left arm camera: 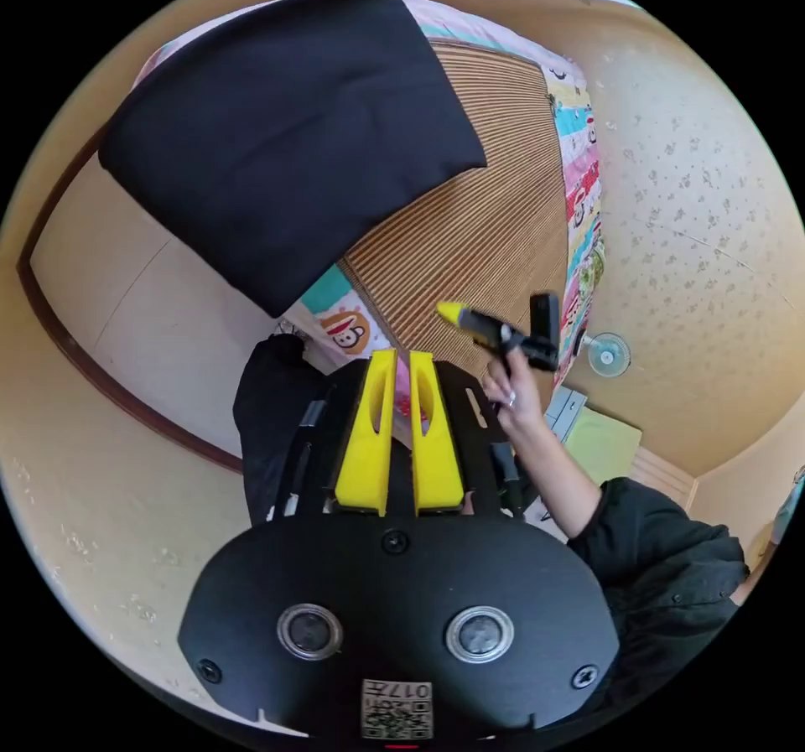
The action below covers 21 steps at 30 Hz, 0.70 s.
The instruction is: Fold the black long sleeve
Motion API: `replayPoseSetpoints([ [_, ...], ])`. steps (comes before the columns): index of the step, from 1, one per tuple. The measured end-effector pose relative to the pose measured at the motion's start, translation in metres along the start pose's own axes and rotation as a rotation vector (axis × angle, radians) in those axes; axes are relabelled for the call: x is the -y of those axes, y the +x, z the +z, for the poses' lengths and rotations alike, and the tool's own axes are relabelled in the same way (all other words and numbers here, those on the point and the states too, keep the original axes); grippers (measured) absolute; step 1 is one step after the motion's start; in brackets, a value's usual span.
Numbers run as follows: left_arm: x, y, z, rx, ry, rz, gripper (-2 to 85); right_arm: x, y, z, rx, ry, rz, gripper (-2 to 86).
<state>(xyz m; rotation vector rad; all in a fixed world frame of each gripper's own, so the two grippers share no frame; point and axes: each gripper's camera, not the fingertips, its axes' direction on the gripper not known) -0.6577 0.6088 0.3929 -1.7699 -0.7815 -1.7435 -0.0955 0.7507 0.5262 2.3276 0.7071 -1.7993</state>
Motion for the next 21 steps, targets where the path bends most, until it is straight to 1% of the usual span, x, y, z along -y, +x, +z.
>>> replayPoseSetpoints([
  [4,0.009,0.040,0.029,0.043,-0.030,0.119,3.4,-0.083,0.056,-0.059,-0.065,0.041,0.182,0.8],
  [7,0.010,0.093,0.061,0.132,-0.080,0.279,3.2,-0.167,0.084,-0.123,-0.052,0.201,0.277,0.6],
  [10,-0.001,0.156,0.098,0.209,-0.116,0.455,2.4,-0.222,0.083,-0.158,-0.037,0.333,0.295,0.5],
  [12,-0.015,0.195,0.125,0.238,-0.133,0.559,1.6,-0.278,0.071,-0.181,-0.023,0.441,0.235,0.6],
  [14,-0.036,0.240,0.169,0.261,-0.182,0.666,0.7,-0.322,0.066,-0.190,-0.047,0.489,0.223,0.6],
  [16,-0.056,0.270,0.206,0.234,-0.242,0.707,0.1,-0.373,0.066,-0.198,-0.090,0.579,0.269,0.7],
  [19,-0.097,0.309,0.256,0.105,-0.337,0.748,-0.4,-0.487,0.081,-0.208,-0.117,0.821,0.342,1.0],
  [20,-0.114,0.321,0.274,0.063,-0.374,0.761,-0.5,-0.506,0.084,-0.209,-0.125,0.866,0.360,1.1],
  [21,-0.122,0.325,0.281,0.047,-0.389,0.763,-0.6,-0.545,0.092,-0.211,-0.149,0.961,0.404,1.4],
])
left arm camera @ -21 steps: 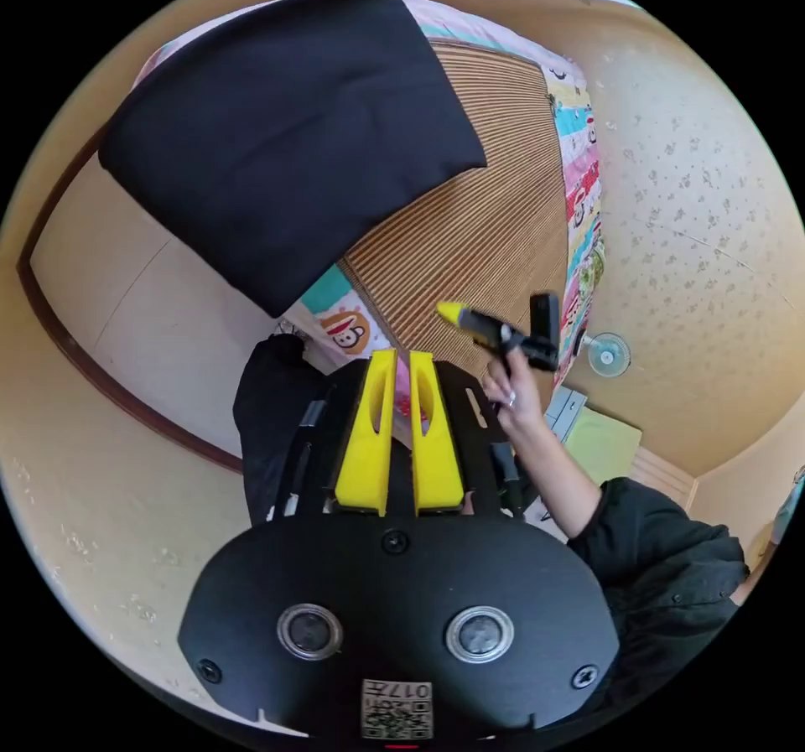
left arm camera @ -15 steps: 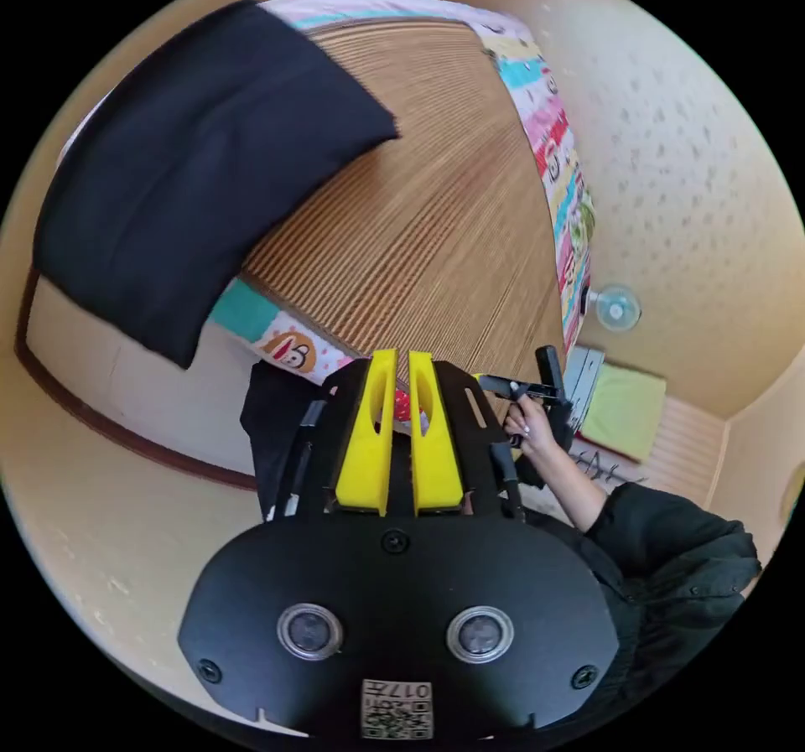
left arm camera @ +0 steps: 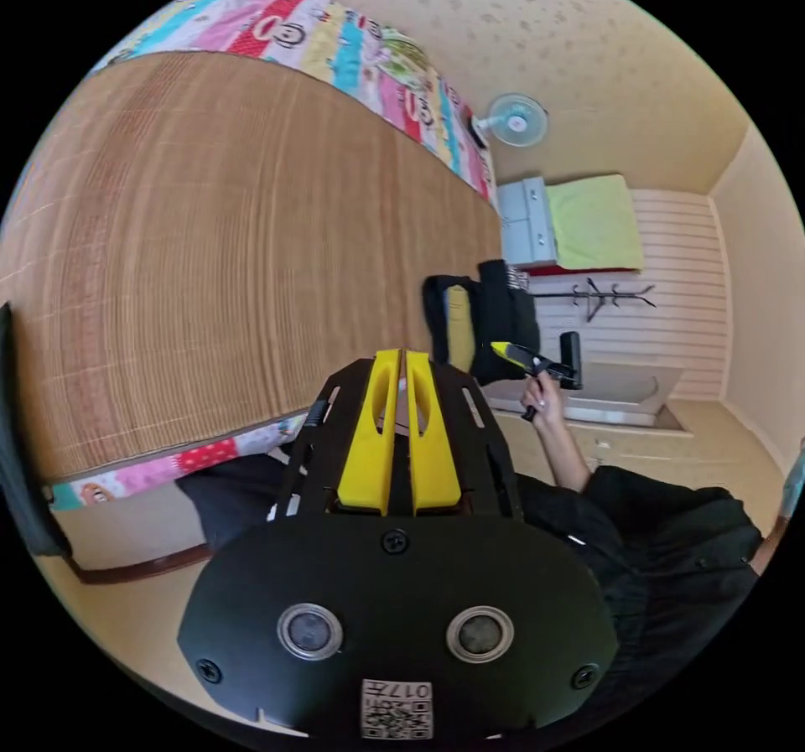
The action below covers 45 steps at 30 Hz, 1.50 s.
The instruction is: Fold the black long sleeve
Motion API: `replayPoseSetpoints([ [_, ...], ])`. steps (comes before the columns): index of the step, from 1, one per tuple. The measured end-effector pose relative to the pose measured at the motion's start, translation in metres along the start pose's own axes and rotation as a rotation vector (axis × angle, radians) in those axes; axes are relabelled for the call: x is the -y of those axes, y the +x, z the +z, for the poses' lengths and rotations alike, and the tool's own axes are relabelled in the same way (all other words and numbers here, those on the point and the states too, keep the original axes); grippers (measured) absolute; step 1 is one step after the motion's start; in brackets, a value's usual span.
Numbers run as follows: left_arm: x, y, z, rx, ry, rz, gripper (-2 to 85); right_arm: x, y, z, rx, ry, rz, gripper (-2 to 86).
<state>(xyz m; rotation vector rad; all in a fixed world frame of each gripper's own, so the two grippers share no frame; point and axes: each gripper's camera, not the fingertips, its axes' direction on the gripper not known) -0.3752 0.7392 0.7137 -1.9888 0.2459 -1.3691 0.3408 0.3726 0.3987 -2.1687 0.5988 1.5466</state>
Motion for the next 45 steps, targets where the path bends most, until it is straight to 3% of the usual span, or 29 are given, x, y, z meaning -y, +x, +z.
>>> replayPoseSetpoints([
  [4,-0.011,0.032,0.046,-0.017,-0.011,0.007,-0.8,-0.052,0.076,-0.068,-0.115,0.250,0.236,4.5],
  [9,-0.032,0.030,0.066,0.046,0.025,-0.032,-0.9,-0.116,0.117,-0.107,-0.183,0.518,0.335,4.2],
  [15,-0.051,0.010,0.077,-0.032,0.120,-0.126,-0.8,-0.122,0.169,-0.079,0.092,0.386,0.451,0.7],
  [19,-0.047,0.020,0.091,-0.072,0.153,-0.071,-0.8,-0.117,0.125,-0.084,0.352,0.409,0.102,0.5],
  [21,-0.042,0.027,0.099,-0.092,0.161,-0.035,-0.8,-0.112,0.075,-0.097,0.733,0.446,-0.259,0.5],
  [22,-0.038,0.032,0.105,-0.108,0.161,-0.010,-0.8,-0.111,0.049,-0.107,0.811,0.465,-0.386,0.6],
  [25,-0.025,0.042,0.120,-0.125,0.144,0.039,-0.8,-0.108,0.005,-0.127,0.615,0.481,-0.405,1.2],
  [27,-0.020,0.046,0.127,-0.138,0.145,0.059,-0.7,-0.106,-0.016,-0.131,0.248,0.488,-0.280,2.4],
  [30,-0.018,0.048,0.133,-0.160,0.161,0.095,-0.7,-0.096,-0.005,-0.103,-0.208,0.364,-0.032,7.2],
  [33,-0.021,0.038,0.138,-0.157,0.176,0.099,-0.7,-0.095,0.043,-0.039,-0.450,0.167,0.124,10.0],
  [34,-0.023,0.031,0.140,-0.156,0.186,0.089,-0.7,-0.099,0.068,-0.007,-0.461,0.044,0.163,8.8],
  [35,-0.025,0.022,0.143,-0.159,0.191,0.075,-0.7,-0.105,0.074,0.000,-0.448,0.046,0.157,8.2],
  [40,-0.037,-0.007,0.149,-0.160,0.226,0.040,-0.7,-0.160,0.071,-0.036,-0.109,0.256,0.120,3.1],
  [43,-0.041,-0.015,0.156,-0.143,0.252,0.040,-0.7,-0.178,0.038,-0.081,-0.098,0.407,-0.024,2.0],
  [45,-0.040,-0.017,0.164,-0.151,0.260,0.057,-0.7,-0.198,-0.002,-0.125,-0.200,0.523,-0.114,1.3],
])
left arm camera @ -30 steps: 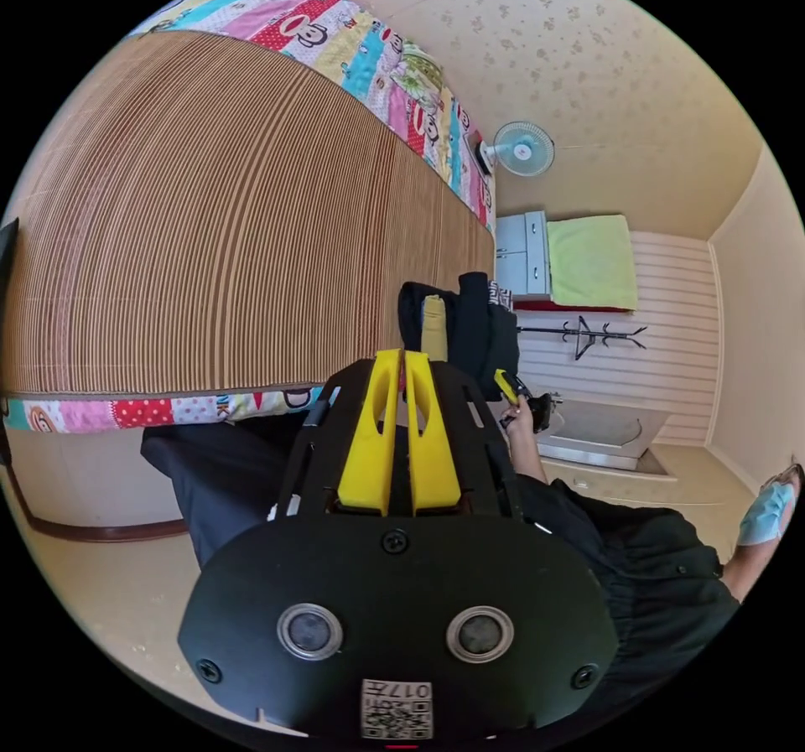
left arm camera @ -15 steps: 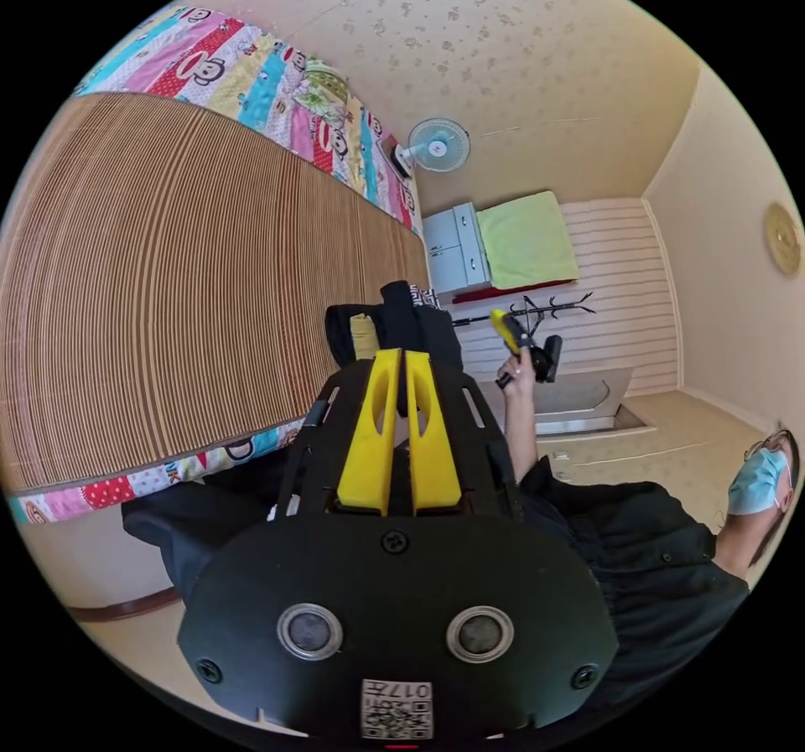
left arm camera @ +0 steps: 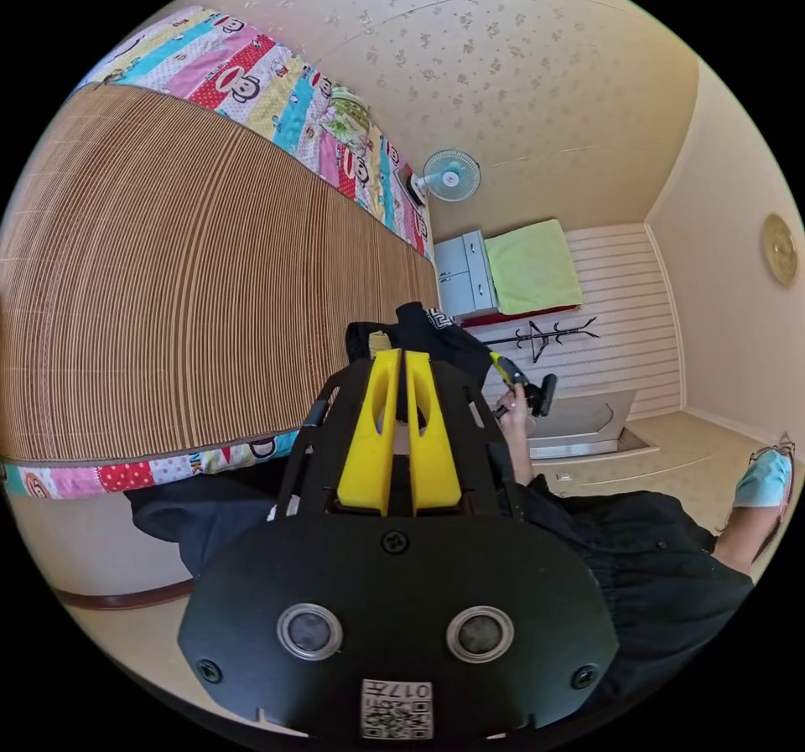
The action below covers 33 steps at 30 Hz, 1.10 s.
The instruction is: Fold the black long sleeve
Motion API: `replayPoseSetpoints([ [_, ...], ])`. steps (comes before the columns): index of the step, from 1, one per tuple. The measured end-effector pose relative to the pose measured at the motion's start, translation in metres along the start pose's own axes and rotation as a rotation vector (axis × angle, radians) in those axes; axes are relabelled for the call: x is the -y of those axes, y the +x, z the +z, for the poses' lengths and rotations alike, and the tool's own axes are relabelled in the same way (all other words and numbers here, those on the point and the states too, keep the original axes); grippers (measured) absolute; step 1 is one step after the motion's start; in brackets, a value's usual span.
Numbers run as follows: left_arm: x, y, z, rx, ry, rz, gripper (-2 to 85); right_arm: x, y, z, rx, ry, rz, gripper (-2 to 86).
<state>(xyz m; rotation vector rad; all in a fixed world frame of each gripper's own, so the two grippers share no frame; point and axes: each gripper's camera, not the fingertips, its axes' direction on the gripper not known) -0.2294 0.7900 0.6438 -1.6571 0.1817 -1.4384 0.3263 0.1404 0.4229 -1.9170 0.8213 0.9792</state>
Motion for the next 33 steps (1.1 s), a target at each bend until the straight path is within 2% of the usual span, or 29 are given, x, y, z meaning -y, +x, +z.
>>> replayPoseSetpoints([
  [4,0.003,0.002,0.030,-0.016,-0.004,0.041,-0.7,0.000,-0.037,-0.073,0.121,0.165,-0.163,0.9],
  [8,0.000,0.020,0.062,-0.083,-0.010,0.107,-0.7,-0.007,-0.067,-0.144,0.475,0.321,-0.391,0.8],
  [13,-0.009,0.047,0.084,-0.058,-0.051,0.203,-0.6,0.011,-0.089,-0.203,1.020,0.481,-0.705,0.7],
  [16,-0.011,0.063,0.089,0.003,-0.054,0.266,-0.4,0.026,-0.088,-0.219,1.187,0.581,-0.807,0.7],
  [19,-0.007,0.079,0.095,0.004,-0.048,0.315,0.0,0.038,-0.076,-0.223,1.543,0.723,-0.980,0.7],
  [21,-0.004,0.090,0.100,-0.018,-0.043,0.346,0.4,0.035,-0.068,-0.216,1.645,0.849,-1.002,0.7],
  [23,-0.003,0.107,0.109,-0.040,-0.039,0.396,1.2,0.042,-0.065,-0.204,1.719,0.884,-0.958,0.7],
  [27,-0.007,0.132,0.127,-0.068,-0.059,0.492,3.0,0.083,-0.080,-0.174,1.952,0.665,-0.912,0.6],
  [30,-0.012,0.152,0.148,-0.094,-0.097,0.575,4.1,0.103,-0.080,-0.156,2.076,0.661,-0.812,0.5],
  [33,-0.015,0.175,0.175,-0.069,-0.165,0.662,5.2,0.131,-0.075,-0.129,2.335,0.662,-0.692,0.5],
])
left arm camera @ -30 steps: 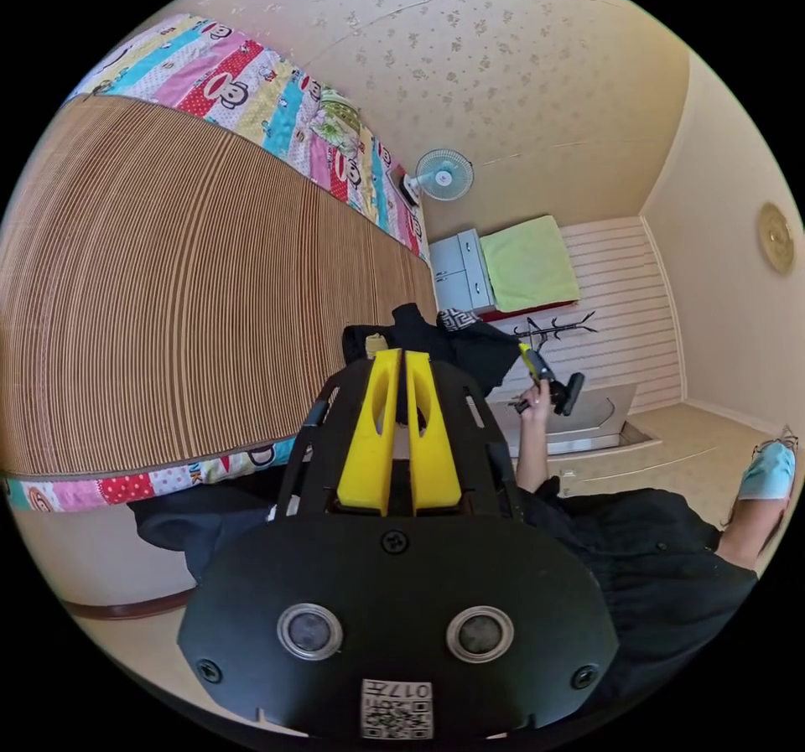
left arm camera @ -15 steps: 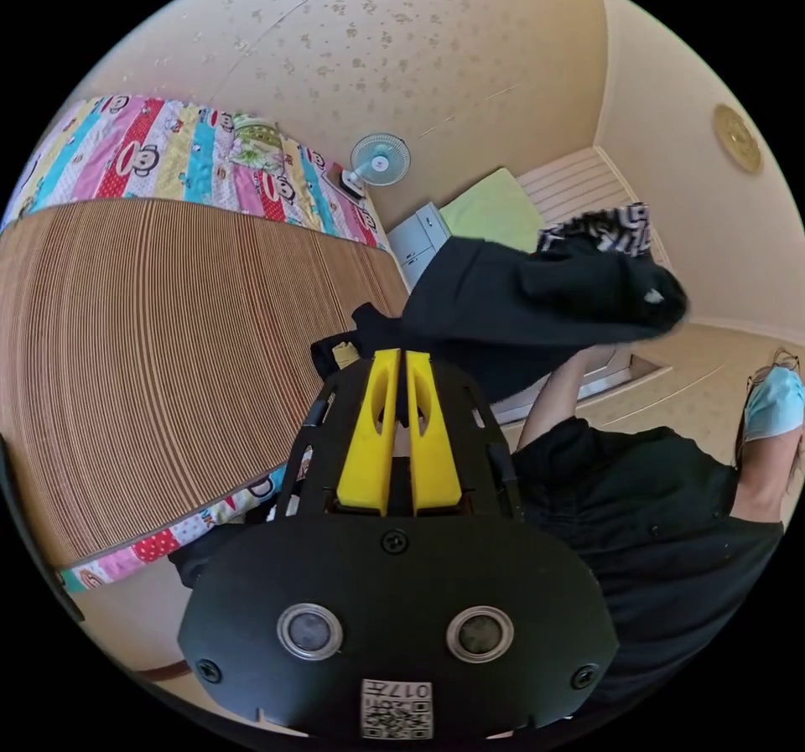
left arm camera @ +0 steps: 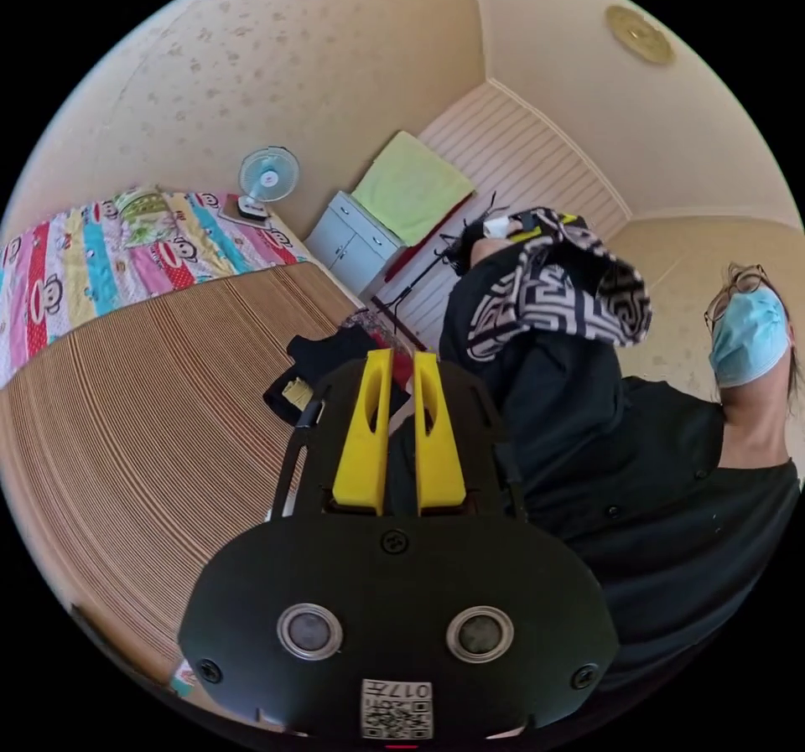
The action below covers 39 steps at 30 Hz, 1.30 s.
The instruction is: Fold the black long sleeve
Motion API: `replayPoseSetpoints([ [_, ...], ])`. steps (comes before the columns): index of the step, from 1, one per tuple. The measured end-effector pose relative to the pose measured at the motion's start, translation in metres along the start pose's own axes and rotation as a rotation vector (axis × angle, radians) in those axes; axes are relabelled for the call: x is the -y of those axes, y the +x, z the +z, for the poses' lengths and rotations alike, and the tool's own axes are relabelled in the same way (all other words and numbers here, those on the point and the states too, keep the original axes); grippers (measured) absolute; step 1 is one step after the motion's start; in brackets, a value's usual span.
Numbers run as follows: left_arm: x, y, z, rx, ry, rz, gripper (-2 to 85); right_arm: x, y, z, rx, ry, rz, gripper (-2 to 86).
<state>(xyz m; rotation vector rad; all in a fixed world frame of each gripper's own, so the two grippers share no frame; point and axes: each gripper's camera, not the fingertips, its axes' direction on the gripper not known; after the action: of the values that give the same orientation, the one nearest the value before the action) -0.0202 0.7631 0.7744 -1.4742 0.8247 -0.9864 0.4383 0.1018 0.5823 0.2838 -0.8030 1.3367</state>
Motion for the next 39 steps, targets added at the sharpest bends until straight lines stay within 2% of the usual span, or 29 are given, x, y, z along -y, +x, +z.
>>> replayPoseSetpoints([
  [5,0.019,0.027,0.021,-0.018,0.027,0.103,6.5,-0.007,0.033,-0.066,0.150,0.390,-0.006,0.6],
  [10,0.036,0.038,0.040,-0.057,0.039,0.103,8.2,-0.034,0.091,-0.108,0.141,0.687,0.177,0.6],
  [16,0.032,0.053,0.054,-0.178,0.109,0.097,11.1,-0.040,0.146,-0.109,0.162,0.716,0.308,0.6],
  [22,-0.012,0.078,0.069,-0.064,0.198,0.127,11.1,-0.027,0.153,-0.139,0.050,0.754,0.311,0.6],
  [27,-0.028,0.104,0.098,-0.045,0.188,0.188,11.3,-0.013,0.157,-0.162,-0.001,0.790,0.299,0.6],
  [39,-0.049,0.196,0.161,0.293,0.182,0.359,13.5,-0.017,0.203,-0.184,-0.005,0.839,0.372,0.7],
])
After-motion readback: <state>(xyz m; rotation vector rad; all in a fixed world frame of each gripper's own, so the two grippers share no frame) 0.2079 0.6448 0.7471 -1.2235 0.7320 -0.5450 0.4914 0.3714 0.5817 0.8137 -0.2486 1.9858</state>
